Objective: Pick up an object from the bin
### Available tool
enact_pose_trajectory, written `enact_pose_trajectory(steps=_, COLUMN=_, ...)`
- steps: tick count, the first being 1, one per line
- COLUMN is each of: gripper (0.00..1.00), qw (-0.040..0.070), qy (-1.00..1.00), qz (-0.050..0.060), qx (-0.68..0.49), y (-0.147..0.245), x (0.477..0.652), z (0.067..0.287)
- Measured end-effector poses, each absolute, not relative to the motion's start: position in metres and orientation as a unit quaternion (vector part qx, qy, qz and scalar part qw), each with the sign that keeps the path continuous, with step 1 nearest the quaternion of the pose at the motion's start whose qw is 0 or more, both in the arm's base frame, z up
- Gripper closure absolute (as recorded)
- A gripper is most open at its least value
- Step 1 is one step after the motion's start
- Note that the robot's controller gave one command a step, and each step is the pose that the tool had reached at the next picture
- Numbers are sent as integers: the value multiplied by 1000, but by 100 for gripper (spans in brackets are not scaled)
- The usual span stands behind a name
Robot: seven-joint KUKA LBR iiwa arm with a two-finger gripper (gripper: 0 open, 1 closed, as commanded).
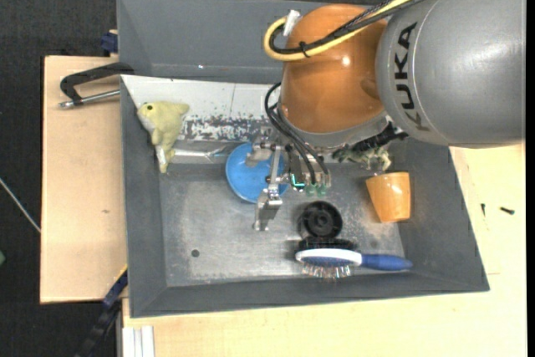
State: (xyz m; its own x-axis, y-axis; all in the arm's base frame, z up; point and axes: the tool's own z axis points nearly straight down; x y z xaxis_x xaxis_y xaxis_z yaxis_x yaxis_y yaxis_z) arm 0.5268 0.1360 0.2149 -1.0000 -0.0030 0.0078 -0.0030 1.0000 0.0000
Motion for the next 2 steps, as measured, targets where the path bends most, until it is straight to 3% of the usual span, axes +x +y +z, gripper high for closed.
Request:
enact_pose_trajectory(steps=1, gripper=0, qw=4, qy=-999, qz=1, qx=-35, y=82, x=537, z=98)
enact_pose_trajectory(steps=2, gripper=100, qw=-1, qy=-999, qz=-1, qx=-33, y=85, x=539, z=103)
